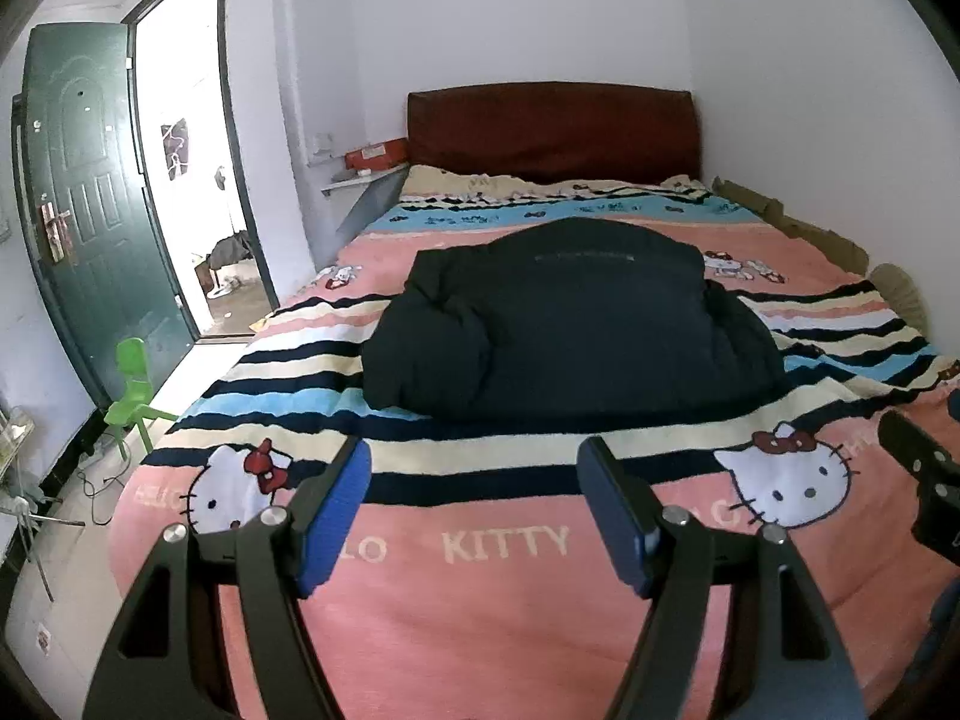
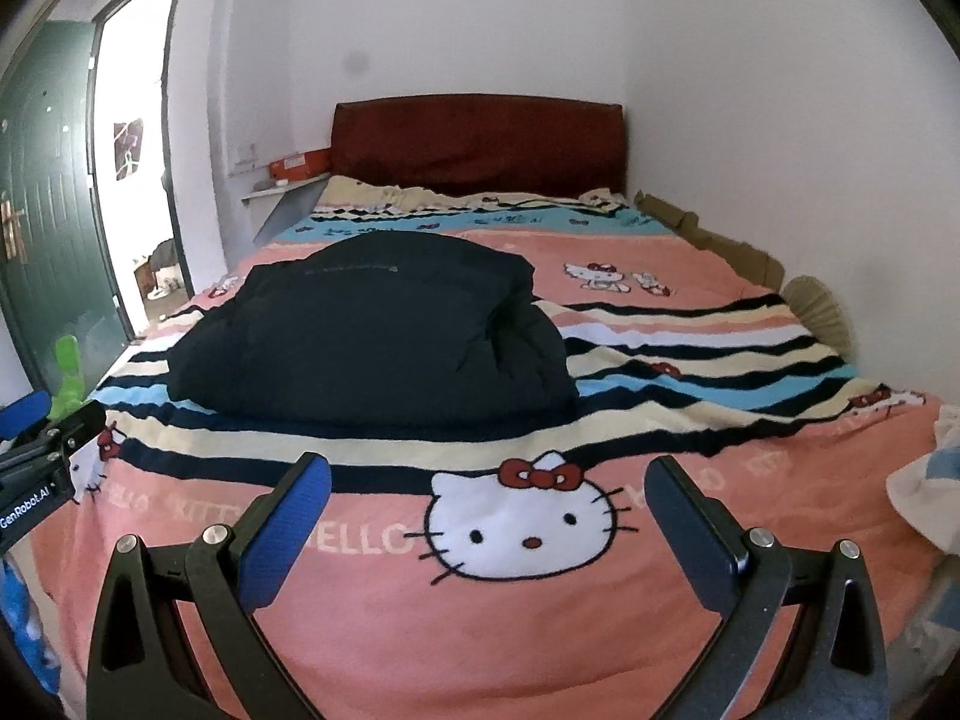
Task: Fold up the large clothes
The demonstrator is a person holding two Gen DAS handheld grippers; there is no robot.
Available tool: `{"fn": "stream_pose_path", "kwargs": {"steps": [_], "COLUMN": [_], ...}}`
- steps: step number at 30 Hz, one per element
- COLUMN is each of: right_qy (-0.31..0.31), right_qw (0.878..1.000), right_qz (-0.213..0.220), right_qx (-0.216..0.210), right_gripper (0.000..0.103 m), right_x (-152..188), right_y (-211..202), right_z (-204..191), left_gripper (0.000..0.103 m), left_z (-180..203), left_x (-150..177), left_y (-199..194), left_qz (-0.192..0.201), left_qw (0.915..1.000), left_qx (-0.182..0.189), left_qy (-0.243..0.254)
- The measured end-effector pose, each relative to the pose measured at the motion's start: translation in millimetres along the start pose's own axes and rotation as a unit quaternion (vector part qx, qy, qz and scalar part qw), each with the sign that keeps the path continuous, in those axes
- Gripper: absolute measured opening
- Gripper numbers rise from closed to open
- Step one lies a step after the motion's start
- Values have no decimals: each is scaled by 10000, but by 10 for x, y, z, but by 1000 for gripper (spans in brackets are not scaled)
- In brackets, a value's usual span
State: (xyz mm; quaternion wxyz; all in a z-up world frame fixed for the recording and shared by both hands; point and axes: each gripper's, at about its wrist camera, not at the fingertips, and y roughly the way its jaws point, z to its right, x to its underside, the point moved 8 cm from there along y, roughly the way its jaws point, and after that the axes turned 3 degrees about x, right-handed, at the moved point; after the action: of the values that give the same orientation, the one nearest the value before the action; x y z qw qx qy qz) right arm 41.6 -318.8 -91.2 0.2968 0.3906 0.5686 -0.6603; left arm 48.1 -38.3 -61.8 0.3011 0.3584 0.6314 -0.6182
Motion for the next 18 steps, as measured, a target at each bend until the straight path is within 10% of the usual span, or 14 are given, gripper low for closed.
{"fn": "stream_pose_path", "kwargs": {"steps": [18], "right_qy": [62], "right_qw": [9997], "right_qz": [-228], "right_qx": [82], "right_gripper": [103], "right_x": [74], "right_y": [305], "right_z": [114], "left_gripper": [70], "left_z": [-29], "left_x": [142], "left_y": [281], "left_qz": [-237], "left_qw": [9997], "left_qx": [7], "left_qy": [-52]}}
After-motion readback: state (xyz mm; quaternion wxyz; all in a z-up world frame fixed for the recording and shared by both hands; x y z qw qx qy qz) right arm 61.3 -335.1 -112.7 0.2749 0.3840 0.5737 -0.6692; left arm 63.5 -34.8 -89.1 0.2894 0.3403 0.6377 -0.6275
